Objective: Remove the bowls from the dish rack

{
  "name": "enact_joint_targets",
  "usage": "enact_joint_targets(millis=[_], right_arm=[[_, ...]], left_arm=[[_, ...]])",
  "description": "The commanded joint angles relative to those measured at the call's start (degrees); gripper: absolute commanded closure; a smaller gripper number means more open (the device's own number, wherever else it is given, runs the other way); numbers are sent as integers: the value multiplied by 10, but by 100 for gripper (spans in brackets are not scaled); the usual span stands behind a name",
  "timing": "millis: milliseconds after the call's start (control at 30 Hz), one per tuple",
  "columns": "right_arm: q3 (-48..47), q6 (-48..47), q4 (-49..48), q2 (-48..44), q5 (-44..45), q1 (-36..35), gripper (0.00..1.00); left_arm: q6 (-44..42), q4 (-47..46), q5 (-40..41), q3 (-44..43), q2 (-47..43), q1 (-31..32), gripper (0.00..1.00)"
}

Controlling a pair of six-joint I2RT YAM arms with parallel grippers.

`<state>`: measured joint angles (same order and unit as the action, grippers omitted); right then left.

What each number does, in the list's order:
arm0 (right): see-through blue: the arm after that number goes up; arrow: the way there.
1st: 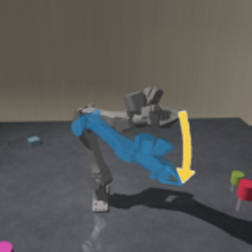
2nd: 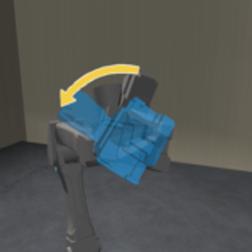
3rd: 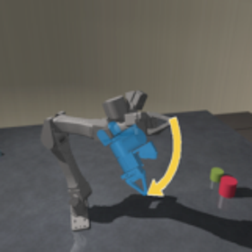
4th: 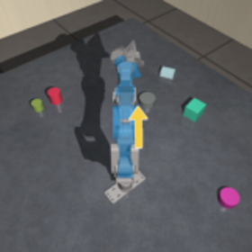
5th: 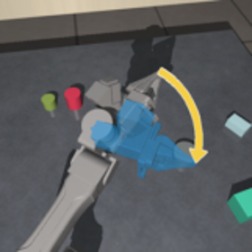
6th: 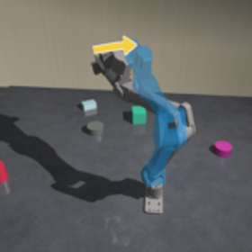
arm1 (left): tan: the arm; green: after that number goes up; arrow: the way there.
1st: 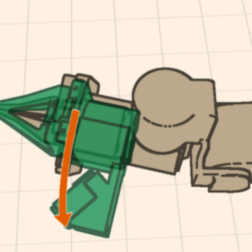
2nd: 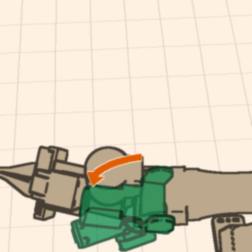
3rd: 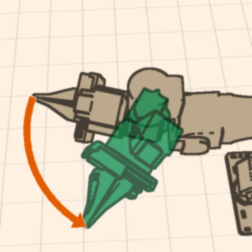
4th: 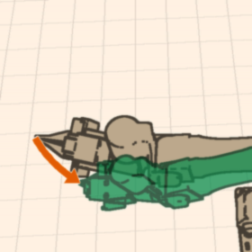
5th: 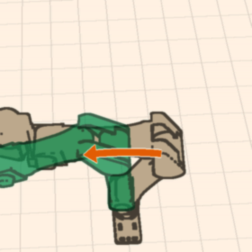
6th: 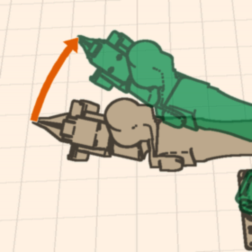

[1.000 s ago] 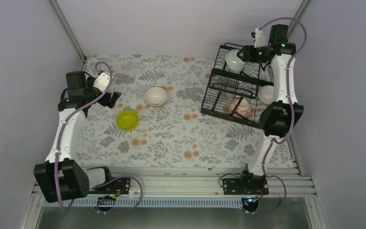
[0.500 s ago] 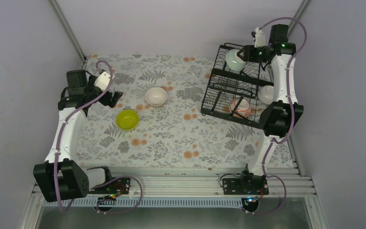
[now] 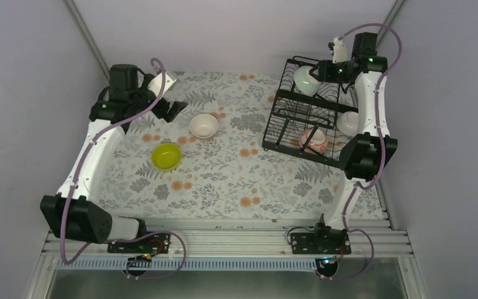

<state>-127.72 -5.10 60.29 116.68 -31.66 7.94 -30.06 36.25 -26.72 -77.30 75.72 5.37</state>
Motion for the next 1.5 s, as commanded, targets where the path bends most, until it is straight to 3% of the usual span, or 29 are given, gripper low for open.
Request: enact_joint_targets(millis=[0, 267, 467, 667, 767, 933, 1133, 1467], right_arm=[[-10, -5, 5, -51, -31, -1, 66], [17, -20, 7, -97, -44, 2, 66], [50, -24, -3, -132, -52, 3, 66], [53, -26, 1, -150, -58, 3, 65], [60, -28, 1, -161, -64, 2, 64], [64, -33, 4, -169, -70, 3, 63], [61, -37, 11, -175, -78, 3, 62], [66, -38, 13, -179, -99, 3, 64]], left_arm=[[25, 26, 7, -62, 43, 52, 0], [30, 39, 37, -140, 127, 155, 0], [73, 61, -84, -274, 214, 182, 0], [109, 132, -202, -507, 354, 207, 0], [123, 147, -217, -584, 416, 233, 0], [118, 123, -209, -606, 473, 277, 0], [131, 110, -254, -683, 550, 281, 0], [228, -46, -359, -704, 593, 284, 0]])
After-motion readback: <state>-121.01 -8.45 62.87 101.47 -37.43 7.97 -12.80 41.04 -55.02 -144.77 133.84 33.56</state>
